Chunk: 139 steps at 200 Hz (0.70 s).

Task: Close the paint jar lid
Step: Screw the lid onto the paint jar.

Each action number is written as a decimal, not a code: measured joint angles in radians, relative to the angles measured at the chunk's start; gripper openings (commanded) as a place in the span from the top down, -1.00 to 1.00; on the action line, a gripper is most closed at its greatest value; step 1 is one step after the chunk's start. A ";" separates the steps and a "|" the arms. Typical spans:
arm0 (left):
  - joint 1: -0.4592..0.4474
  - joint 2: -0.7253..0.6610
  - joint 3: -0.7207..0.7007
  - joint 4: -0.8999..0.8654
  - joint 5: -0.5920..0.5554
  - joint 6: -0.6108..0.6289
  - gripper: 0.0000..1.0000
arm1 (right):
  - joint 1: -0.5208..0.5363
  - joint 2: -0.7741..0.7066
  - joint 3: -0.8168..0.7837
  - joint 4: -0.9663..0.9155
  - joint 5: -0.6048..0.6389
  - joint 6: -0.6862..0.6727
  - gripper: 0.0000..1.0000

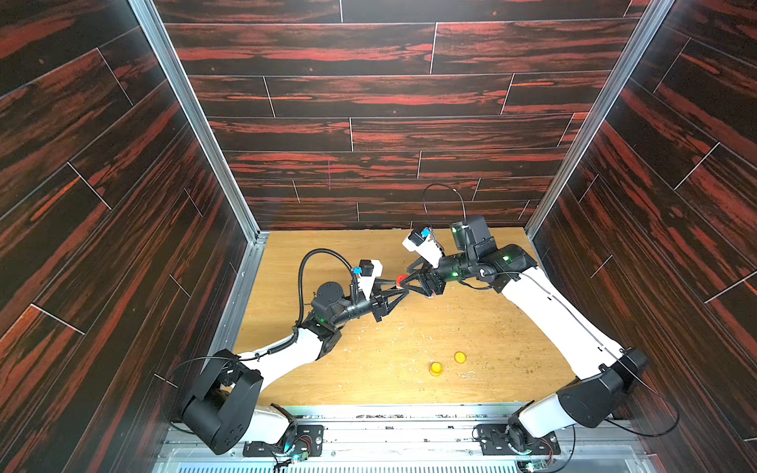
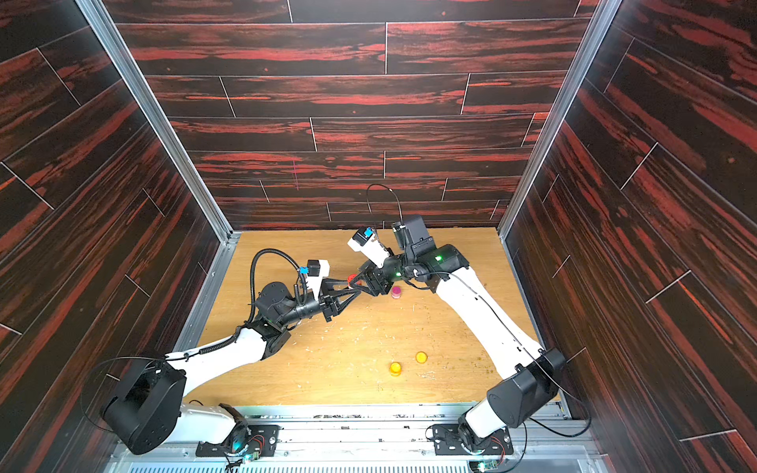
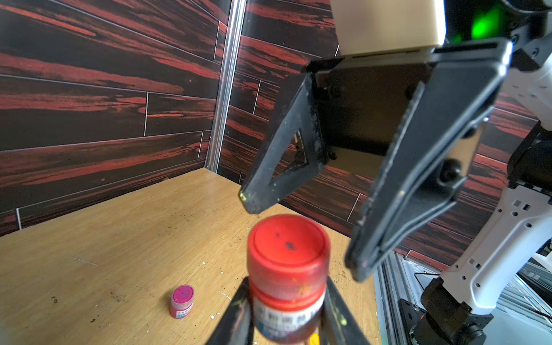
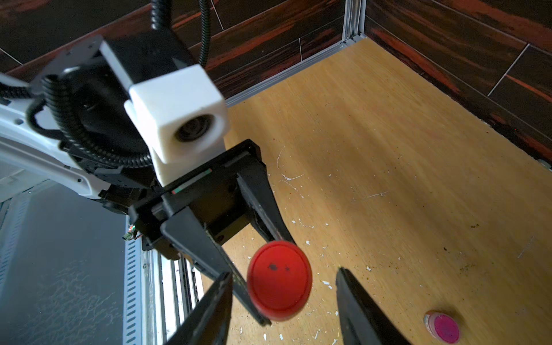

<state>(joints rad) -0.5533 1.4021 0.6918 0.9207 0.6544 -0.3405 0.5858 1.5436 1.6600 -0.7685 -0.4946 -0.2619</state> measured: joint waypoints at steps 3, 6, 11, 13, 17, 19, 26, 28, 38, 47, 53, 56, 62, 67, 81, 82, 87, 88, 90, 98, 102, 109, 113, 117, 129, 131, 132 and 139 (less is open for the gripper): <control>0.000 0.000 0.000 0.000 0.000 0.000 0.55 | 0.000 0.001 0.000 0.001 -0.001 -0.002 -0.07; 0.000 0.000 0.000 0.000 0.000 0.000 0.55 | 0.000 0.002 0.000 0.002 -0.002 0.001 -0.05; 0.000 0.000 0.000 -0.001 0.000 0.000 0.55 | 0.000 0.002 0.000 0.003 -0.003 0.000 -0.02; 0.000 0.000 0.000 -0.001 0.000 0.000 0.55 | 0.000 0.003 0.000 0.003 -0.005 0.002 -0.01; 0.000 0.000 0.000 -0.001 0.000 0.001 0.55 | 0.000 0.004 0.000 0.006 -0.006 -0.001 0.02; 0.001 0.000 0.000 -0.001 0.000 0.001 0.55 | 0.000 0.004 -0.001 0.006 -0.007 0.002 0.03; 0.001 0.000 0.000 -0.002 0.000 0.002 0.55 | 0.000 0.006 -0.001 0.008 -0.010 0.003 0.05; 0.001 0.000 0.000 -0.002 0.000 0.002 0.55 | 0.000 0.006 -0.001 0.008 -0.011 0.003 0.05; 0.001 0.000 0.000 -0.006 0.000 0.004 0.54 | 0.000 0.008 -0.002 0.009 -0.013 0.003 0.05; 0.001 0.000 0.002 -0.010 0.000 0.004 0.54 | 0.000 0.009 -0.005 0.010 -0.015 0.005 0.05; 0.001 0.000 0.004 -0.013 0.000 0.006 0.55 | 0.000 0.009 -0.007 0.010 -0.018 0.006 0.07; 0.001 0.000 0.005 -0.014 0.000 0.007 0.54 | 0.000 0.009 -0.008 0.011 -0.019 0.007 0.08; 0.001 0.000 0.007 -0.014 0.000 0.008 0.54 | 0.000 0.009 -0.010 0.011 -0.021 0.007 0.13; 0.001 0.000 0.008 -0.015 0.000 0.009 0.55 | 0.000 0.009 -0.012 0.012 -0.023 0.010 0.15; 0.001 0.000 0.013 -0.016 0.000 0.011 0.54 | 0.000 0.009 -0.018 0.015 -0.025 0.016 0.20; 0.001 0.000 0.013 -0.017 0.000 0.012 0.54 | 0.000 0.009 -0.018 0.015 -0.026 0.015 0.21; 0.002 0.000 0.014 -0.018 0.000 0.012 0.54 | 0.000 0.009 -0.020 0.016 -0.026 0.019 0.23; 0.002 0.000 0.014 -0.018 0.000 0.012 0.54 | 0.000 0.009 -0.021 0.017 -0.026 0.018 0.23; 0.002 0.000 0.014 -0.019 0.000 0.013 0.54 | 0.000 0.009 -0.021 0.019 -0.027 0.016 0.24; 0.003 0.000 0.015 -0.022 -0.001 0.015 0.54 | 0.000 0.009 -0.023 0.021 -0.028 0.019 0.29; 0.003 0.000 0.016 -0.024 0.000 0.016 0.54 | 0.000 0.009 -0.024 0.023 -0.029 0.019 0.30; 0.004 0.000 0.016 -0.028 0.000 0.018 0.54 | 0.000 0.009 -0.027 0.027 -0.029 0.022 0.33; 0.004 0.000 0.017 -0.031 0.000 0.018 0.54 | 0.000 0.009 -0.027 0.028 -0.029 0.026 0.33; 0.004 0.000 0.017 -0.032 0.000 0.019 0.54 | 0.000 0.009 -0.029 0.030 -0.029 0.026 0.35; 0.004 0.000 0.018 -0.036 0.000 0.022 0.54 | 0.000 0.009 -0.033 0.037 -0.029 0.034 0.39; 0.004 0.000 0.018 -0.037 0.000 0.022 0.54 | 0.000 0.009 -0.033 0.038 -0.029 0.035 0.39; 0.004 0.000 0.019 -0.037 0.000 0.022 0.54 | 0.000 0.009 -0.033 0.038 -0.029 0.035 0.39; 0.004 0.000 0.019 -0.037 -0.001 0.023 0.54 | 0.000 0.009 -0.036 0.044 -0.029 0.041 0.40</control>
<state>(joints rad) -0.5495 1.4017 0.7109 0.8833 0.6537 -0.3172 0.5858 1.5524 1.6241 -0.7242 -0.5240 -0.2211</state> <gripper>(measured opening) 0.352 0.356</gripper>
